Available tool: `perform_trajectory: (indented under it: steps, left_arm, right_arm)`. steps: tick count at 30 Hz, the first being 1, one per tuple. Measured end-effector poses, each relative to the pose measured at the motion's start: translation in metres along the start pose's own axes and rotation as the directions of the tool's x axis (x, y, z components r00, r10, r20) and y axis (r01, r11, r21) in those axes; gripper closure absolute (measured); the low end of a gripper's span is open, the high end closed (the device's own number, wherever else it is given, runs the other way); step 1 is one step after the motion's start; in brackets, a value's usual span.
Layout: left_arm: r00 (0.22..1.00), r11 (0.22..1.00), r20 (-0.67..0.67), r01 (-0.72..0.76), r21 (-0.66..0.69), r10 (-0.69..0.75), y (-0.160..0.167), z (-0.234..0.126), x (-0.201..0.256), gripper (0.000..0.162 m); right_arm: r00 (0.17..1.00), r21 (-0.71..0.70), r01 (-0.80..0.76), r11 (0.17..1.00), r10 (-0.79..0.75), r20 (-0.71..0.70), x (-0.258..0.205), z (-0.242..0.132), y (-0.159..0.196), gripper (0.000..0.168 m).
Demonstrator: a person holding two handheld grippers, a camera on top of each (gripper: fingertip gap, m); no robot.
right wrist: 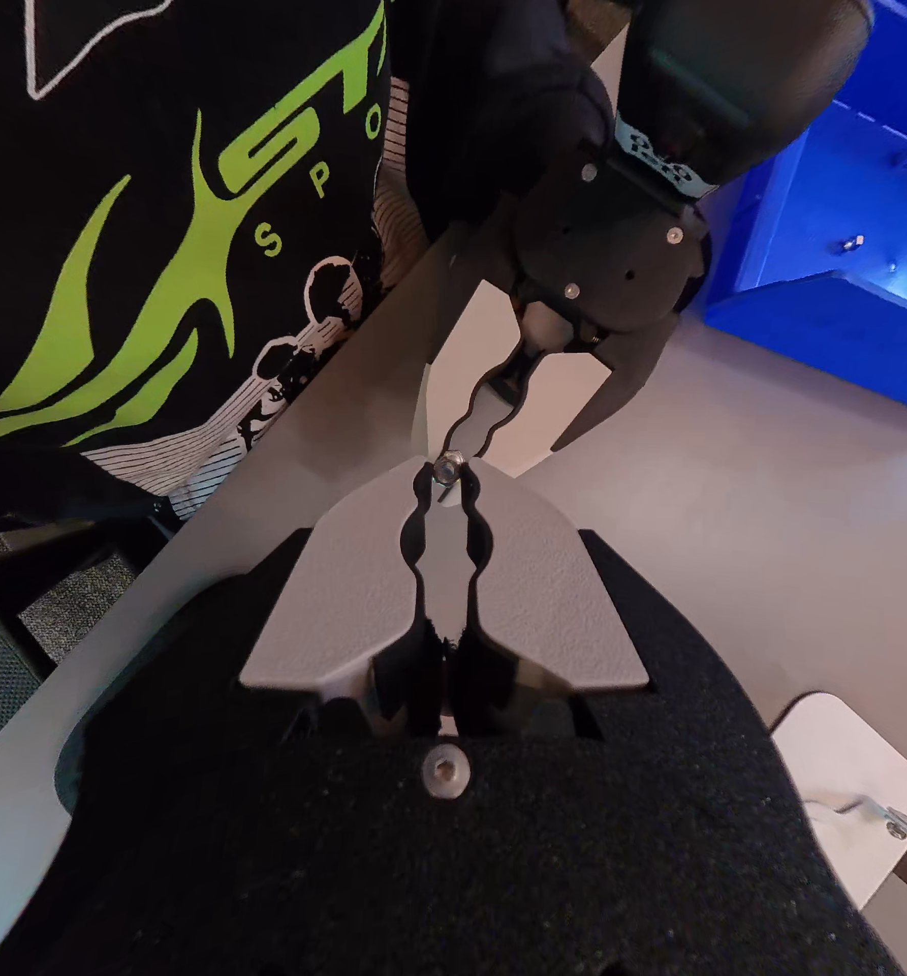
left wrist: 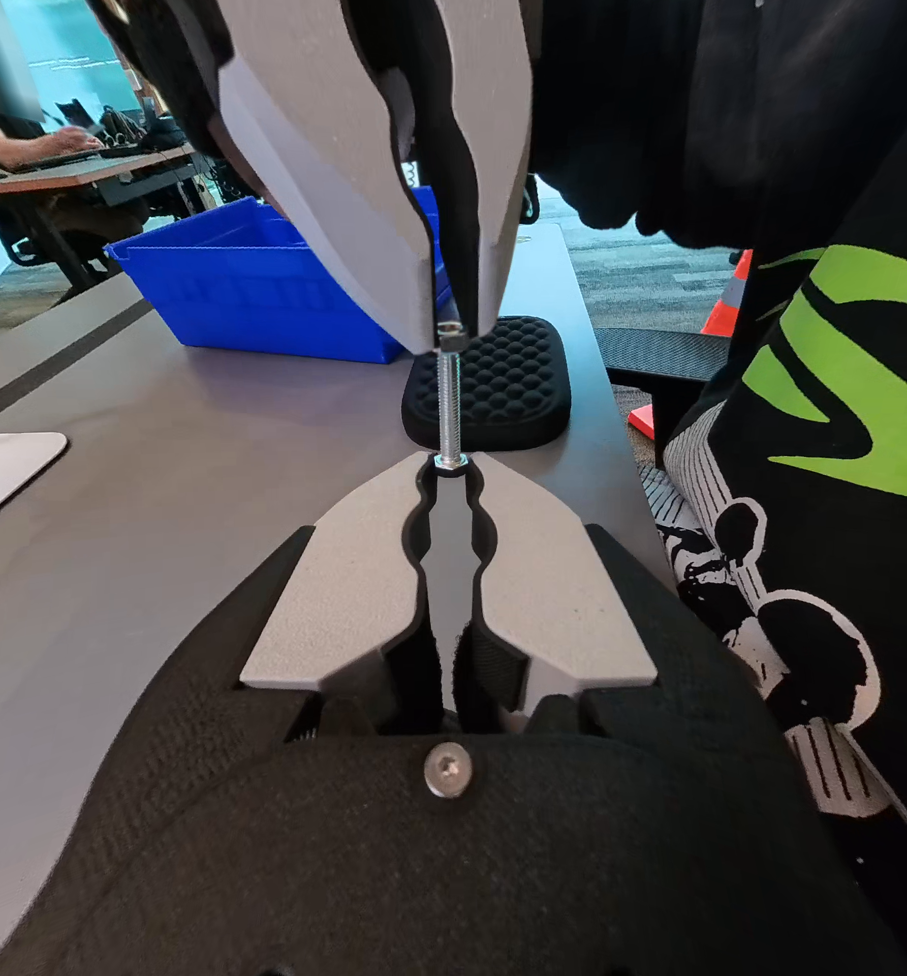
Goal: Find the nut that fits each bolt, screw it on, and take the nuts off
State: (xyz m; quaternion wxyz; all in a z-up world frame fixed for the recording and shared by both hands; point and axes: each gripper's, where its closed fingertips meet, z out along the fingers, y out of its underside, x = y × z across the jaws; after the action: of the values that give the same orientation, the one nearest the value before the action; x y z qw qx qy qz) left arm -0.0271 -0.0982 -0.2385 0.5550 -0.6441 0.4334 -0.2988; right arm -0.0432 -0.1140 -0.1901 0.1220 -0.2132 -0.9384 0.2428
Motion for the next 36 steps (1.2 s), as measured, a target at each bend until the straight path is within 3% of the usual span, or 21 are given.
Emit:
perform_trajectory:
  steps: [13, 25, 31, 36]
  left_arm:
    - [0.999, 0.999, 0.011, 0.045, 0.021, -0.046, -0.002, -0.002, -0.004, 0.152]
    - [0.947, 0.989, 0.293, 0.11, 0.101, -0.136, -0.01, -0.01, -0.039, 0.152]
    - [0.966, 0.974, 0.195, 0.133, 0.182, -0.169, -0.02, -0.013, -0.031, 0.152]
    - [0.964, 0.968, 0.194, 0.14, 0.208, -0.181, -0.023, -0.014, -0.031, 0.152]
  right_arm:
    - [1.0, -0.008, -0.016, 1.0, 0.016, -0.015, 0.007, 0.0, 0.003, 0.158]
    - [0.95, 0.068, -0.271, 0.96, 0.278, -0.141, 0.038, -0.011, 0.008, 0.158]
    - [0.975, 0.177, -0.174, 0.969, 0.195, -0.107, 0.035, -0.015, -0.002, 0.158]
    - [0.974, 0.229, -0.176, 0.957, 0.202, -0.098, 0.037, -0.016, -0.004, 0.158]
